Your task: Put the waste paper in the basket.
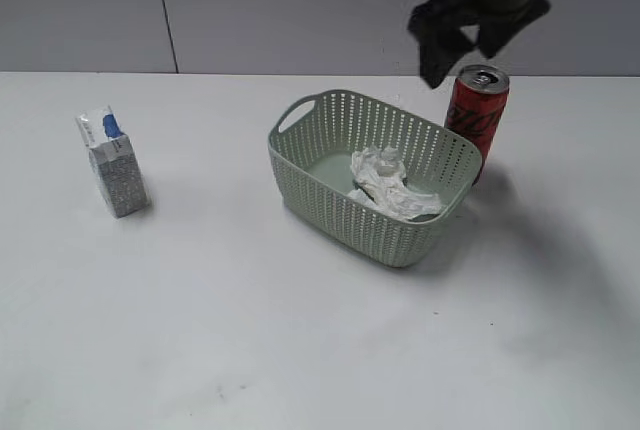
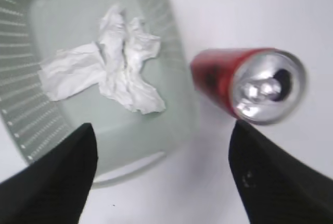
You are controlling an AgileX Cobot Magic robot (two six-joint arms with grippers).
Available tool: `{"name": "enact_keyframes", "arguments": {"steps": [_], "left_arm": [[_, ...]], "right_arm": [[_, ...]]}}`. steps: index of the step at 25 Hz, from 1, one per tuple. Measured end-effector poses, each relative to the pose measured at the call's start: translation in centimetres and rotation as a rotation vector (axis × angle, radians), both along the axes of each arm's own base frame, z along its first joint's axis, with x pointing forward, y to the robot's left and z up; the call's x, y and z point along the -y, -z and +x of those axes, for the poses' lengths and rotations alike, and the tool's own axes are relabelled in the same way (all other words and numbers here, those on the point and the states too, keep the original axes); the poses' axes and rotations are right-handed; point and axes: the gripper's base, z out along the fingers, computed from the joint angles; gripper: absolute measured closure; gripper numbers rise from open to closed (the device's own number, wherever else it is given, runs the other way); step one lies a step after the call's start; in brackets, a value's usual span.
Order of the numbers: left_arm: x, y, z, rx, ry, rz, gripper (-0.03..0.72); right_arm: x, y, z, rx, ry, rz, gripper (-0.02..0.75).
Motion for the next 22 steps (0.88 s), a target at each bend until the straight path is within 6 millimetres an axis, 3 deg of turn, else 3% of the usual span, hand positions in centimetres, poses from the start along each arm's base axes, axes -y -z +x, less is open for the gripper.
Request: {"name": "enact_keyframes", "arguments": {"steps": [7, 10, 14, 22], "left_arm": [[0.0, 0.0, 0.0, 0.000, 0.000, 0.000, 0.097], [0.0, 0.0, 0.0, 0.000, 0.000, 0.000, 0.097], [0.0, 0.0, 0.0, 0.000, 0.000, 0.000, 0.097], [0.0, 0.0, 0.0, 0.000, 0.000, 0.000, 0.097]], "right_arm": [[9.7, -4.4, 1.4, 0.066, 0.274, 0.058, 0.145], [13.8, -5.1, 0.8, 0.070, 0.378, 0.065, 0.145], [18.1, -5.0, -1.6, 0.036, 0.489, 0.066, 0.145], [18.4, -4.7, -10.9, 0.005, 0.483, 0.145, 0.145]]}}
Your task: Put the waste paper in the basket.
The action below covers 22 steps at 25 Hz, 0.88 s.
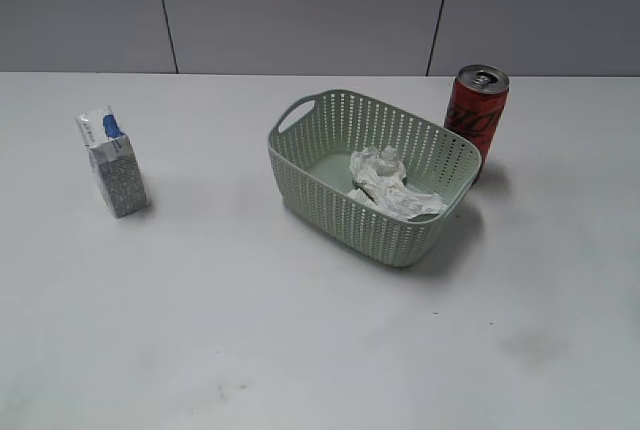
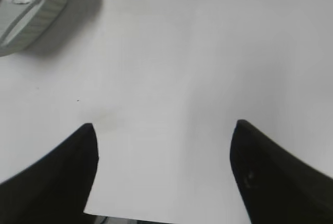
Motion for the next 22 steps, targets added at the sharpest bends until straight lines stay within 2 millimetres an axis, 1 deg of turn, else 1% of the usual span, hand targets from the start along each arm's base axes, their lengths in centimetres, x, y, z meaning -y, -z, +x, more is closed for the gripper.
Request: {"name": "enact_keyframes", "arguments": {"steps": [1, 4, 8, 11, 15, 17, 22], "left_arm": [[0.0, 0.0, 0.0, 0.000, 0.000, 0.000, 0.097], [0.0, 0.0, 0.0, 0.000, 0.000, 0.000, 0.097], [0.0, 0.0, 0.0, 0.000, 0.000, 0.000, 0.097], [0.0, 0.0, 0.0, 0.000, 0.000, 0.000, 0.097], [0.0, 0.0, 0.0, 0.000, 0.000, 0.000, 0.097], [0.0, 0.0, 0.0, 0.000, 0.000, 0.000, 0.097], [0.0, 0.0, 0.0, 0.000, 0.000, 0.000, 0.097]], "right_arm": [[-0.1, -0.3, -1.4, 0.029, 0.003, 0.022, 0.145], [0.0, -0.1, -5.2, 0.120, 0.014, 0.054, 0.145], [0.4, 0.9, -10.1, 0.215, 0.016, 0.038, 0.145], [0.7, 1.9, -13.1, 0.265, 0.015, 0.026, 0.146], [1.0, 3.5, -16.5, 0.326, 0.015, 0.026, 0.146], [1.0, 4.4, -17.8, 0.350, 0.015, 0.028, 0.146], [1.4, 5.9, -20.7, 0.456, 0.013, 0.011, 0.145]]}}
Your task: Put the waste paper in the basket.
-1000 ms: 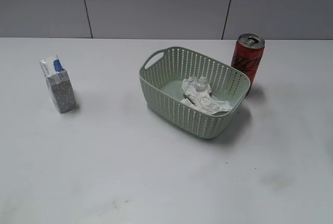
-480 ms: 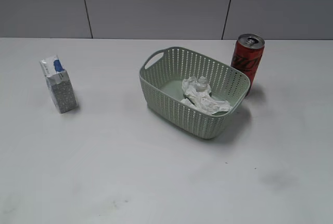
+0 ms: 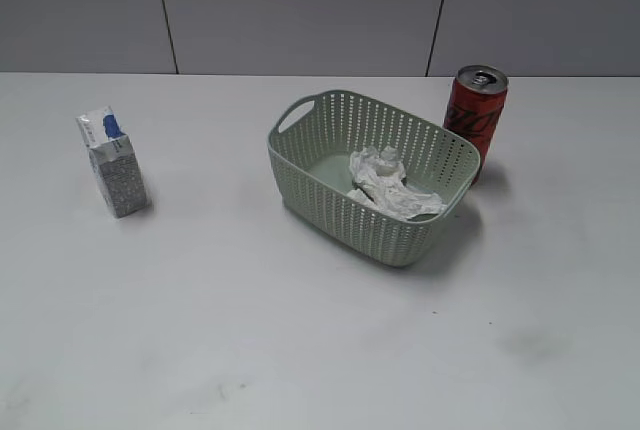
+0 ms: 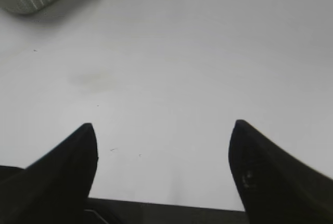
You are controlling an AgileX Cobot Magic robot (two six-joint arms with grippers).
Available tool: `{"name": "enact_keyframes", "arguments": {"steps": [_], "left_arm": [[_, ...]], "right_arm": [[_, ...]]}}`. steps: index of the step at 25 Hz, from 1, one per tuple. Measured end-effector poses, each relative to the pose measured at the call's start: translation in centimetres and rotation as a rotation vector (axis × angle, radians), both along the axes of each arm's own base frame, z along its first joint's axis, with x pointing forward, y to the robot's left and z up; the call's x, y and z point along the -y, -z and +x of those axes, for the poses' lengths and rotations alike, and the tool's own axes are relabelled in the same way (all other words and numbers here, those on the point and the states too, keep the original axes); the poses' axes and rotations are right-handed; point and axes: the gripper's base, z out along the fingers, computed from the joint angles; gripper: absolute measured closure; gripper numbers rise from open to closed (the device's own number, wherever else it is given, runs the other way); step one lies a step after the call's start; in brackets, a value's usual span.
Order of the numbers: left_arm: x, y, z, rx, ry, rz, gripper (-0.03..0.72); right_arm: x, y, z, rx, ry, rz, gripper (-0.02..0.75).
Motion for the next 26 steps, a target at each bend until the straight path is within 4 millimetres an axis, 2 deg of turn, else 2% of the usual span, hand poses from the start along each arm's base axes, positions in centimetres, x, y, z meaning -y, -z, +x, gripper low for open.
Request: {"name": "enact_keyframes", "arguments": {"steps": [4, 10, 26], "left_arm": [[0.0, 0.0, 0.0, 0.000, 0.000, 0.000, 0.097], [0.0, 0.0, 0.0, 0.000, 0.000, 0.000, 0.097], [0.0, 0.0, 0.0, 0.000, 0.000, 0.000, 0.097]], "right_arm": [[0.2, 0.7, -1.9, 0.121, 0.003, 0.002, 0.145], [0.3, 0.5, -4.3, 0.310, 0.004, 0.013, 0.145], [0.3, 0.4, -4.5, 0.325, 0.002, 0.019, 0.146]]}}
